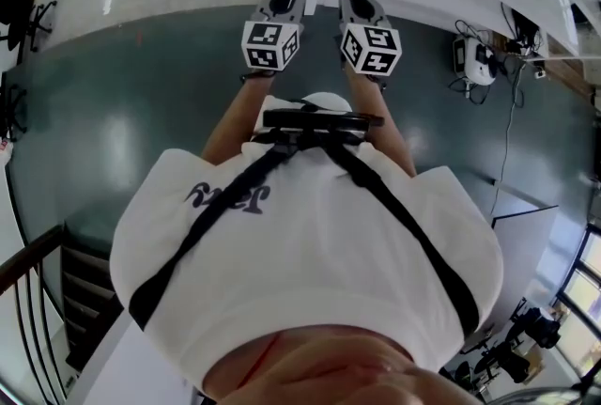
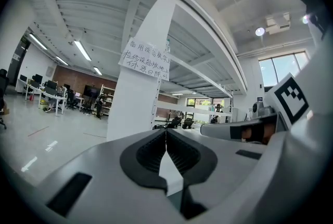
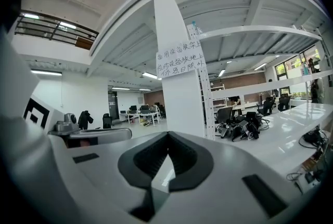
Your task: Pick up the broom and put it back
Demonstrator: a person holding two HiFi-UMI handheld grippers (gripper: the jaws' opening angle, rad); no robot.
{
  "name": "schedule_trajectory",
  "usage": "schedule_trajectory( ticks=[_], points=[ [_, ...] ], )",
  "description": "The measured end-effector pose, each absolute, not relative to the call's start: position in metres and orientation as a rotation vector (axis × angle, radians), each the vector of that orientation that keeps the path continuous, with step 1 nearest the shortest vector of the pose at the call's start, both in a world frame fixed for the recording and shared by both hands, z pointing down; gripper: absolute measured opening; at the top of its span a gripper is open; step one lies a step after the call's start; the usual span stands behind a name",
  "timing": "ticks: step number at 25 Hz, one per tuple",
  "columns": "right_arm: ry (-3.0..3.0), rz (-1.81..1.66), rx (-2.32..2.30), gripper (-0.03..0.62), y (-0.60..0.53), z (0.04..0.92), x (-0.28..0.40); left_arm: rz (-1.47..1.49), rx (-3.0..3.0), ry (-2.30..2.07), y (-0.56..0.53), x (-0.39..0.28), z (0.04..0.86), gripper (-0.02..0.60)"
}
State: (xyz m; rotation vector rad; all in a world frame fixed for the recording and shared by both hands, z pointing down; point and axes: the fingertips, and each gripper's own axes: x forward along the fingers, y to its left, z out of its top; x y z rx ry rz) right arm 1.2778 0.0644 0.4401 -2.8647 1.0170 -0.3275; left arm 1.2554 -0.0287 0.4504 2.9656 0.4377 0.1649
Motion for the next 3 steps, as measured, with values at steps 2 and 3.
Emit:
schedule_trajectory(
  ticks=[2,3],
  points=[
    [1.028,-0.335,-2.869,0.008,0.0680,0.4414,1.2786,0.158,2.958,0.433,-0.0271,1.2587,0.4482,0.012],
    [1.035,-0.339,-2.871,0.008,0.0695,0.4422,1.2787,0.154,2.954,0.430,-0.0266,1.2600,0.4472,0.012]
  ],
)
